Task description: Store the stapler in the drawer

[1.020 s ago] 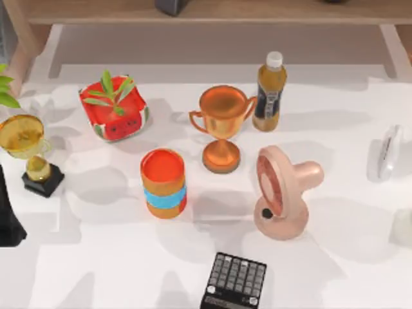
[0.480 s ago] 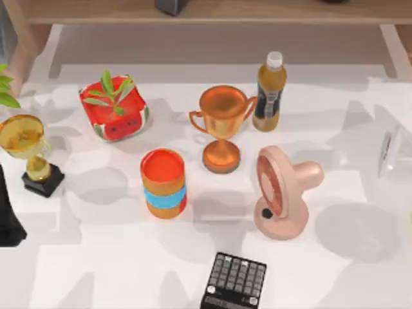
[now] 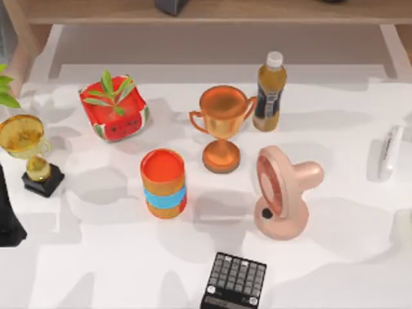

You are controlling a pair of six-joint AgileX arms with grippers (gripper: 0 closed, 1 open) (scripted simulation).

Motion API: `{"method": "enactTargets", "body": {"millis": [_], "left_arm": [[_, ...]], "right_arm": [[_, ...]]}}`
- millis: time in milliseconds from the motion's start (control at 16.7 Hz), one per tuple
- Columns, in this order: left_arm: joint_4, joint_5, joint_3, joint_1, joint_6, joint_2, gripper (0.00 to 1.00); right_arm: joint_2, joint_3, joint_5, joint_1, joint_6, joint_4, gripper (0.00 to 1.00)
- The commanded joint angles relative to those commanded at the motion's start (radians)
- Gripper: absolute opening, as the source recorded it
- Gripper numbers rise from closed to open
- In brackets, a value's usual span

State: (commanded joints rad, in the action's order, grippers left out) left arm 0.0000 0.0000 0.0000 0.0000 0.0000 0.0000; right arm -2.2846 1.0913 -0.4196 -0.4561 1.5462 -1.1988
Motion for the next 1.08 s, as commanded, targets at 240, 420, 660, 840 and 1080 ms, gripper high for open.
{"method": "enactTargets", "body": {"millis": [240, 420, 660, 840, 1080], "left_arm": [[0.0, 0.0, 0.0, 0.0, 0.0, 0.0, 1.0], [0.0, 0.0, 0.0, 0.0, 0.0, 0.0, 1.0], [0.0, 0.0, 0.0, 0.0, 0.0, 0.0, 1.0], [0.0, 0.0, 0.0, 0.0, 0.0, 0.0, 1.0], [0.0, 0.0, 0.0, 0.0, 0.0, 0.0, 1.0]], "right_arm": [[-0.017, 0.008, -0.003, -0.003, 0.011, -0.009, 1.0], [-0.016, 0.007, -0.001, 0.002, 0.01, -0.005, 1.0], [-0.047, 0.077, 0.013, 0.012, 0.012, 0.03, 1.0], [-0.068, 0.122, 0.021, 0.02, 0.012, 0.054, 1.0], [-0.069, 0.123, 0.021, 0.021, 0.012, 0.055, 0.92]]}}
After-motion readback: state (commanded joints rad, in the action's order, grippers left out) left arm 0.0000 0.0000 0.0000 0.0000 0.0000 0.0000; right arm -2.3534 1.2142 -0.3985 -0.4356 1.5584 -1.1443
